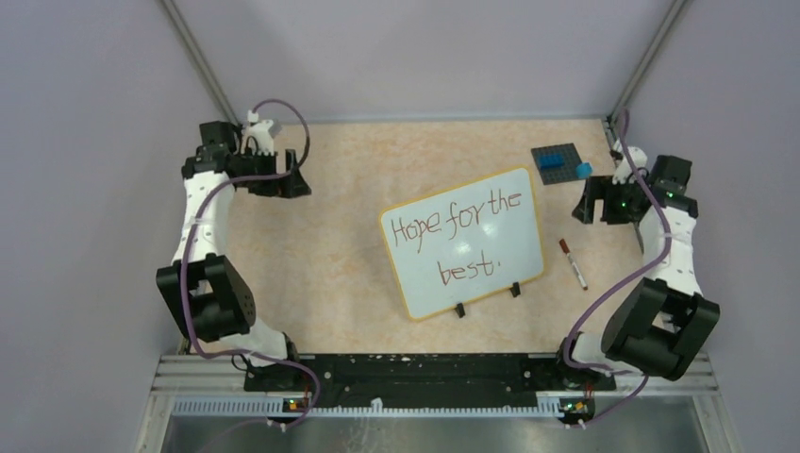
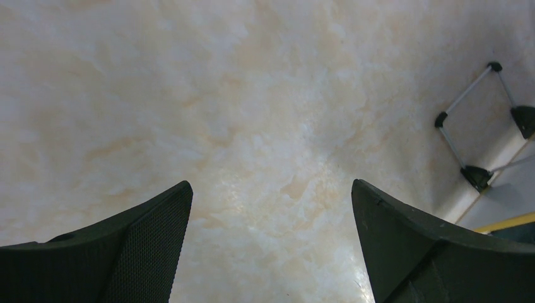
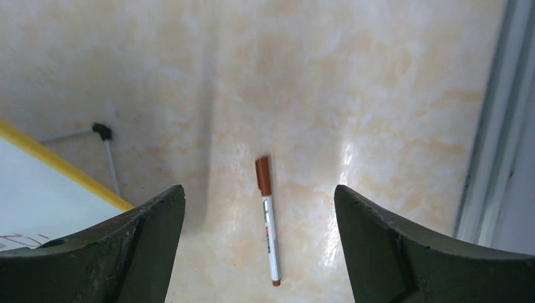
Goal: Write a sentence on the whiteboard
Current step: Reset both arms
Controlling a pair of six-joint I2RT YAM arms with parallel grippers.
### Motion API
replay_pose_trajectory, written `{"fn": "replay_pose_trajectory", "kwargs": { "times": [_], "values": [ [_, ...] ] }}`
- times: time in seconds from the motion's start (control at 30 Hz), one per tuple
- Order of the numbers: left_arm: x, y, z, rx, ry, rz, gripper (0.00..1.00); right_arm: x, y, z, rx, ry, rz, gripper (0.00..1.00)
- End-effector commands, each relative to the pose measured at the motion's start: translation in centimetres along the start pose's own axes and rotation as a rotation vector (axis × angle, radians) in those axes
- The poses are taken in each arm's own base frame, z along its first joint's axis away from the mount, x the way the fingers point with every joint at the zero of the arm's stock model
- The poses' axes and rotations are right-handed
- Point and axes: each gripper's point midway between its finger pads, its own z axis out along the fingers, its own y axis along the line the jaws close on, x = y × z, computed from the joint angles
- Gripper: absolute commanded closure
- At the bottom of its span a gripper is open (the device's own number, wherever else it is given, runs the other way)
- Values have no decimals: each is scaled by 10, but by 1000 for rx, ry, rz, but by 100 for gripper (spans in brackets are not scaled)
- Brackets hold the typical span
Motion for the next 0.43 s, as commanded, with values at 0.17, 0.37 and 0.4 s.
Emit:
{"fn": "replay_pose_trajectory", "kwargs": {
  "times": [0.17,0.37,0.4],
  "values": [
    [-100,48,-73,-148,-254,20,1,-137,22,-80,-45,-359,-49,14],
    [-109,68,-88,-221,-302,-3,1,-178,24,-102,-49,-453,-65,14],
    [-106,69,-88,-226,-299,-6,1,-179,24,-102,-51,-458,-65,14]
  ]
}}
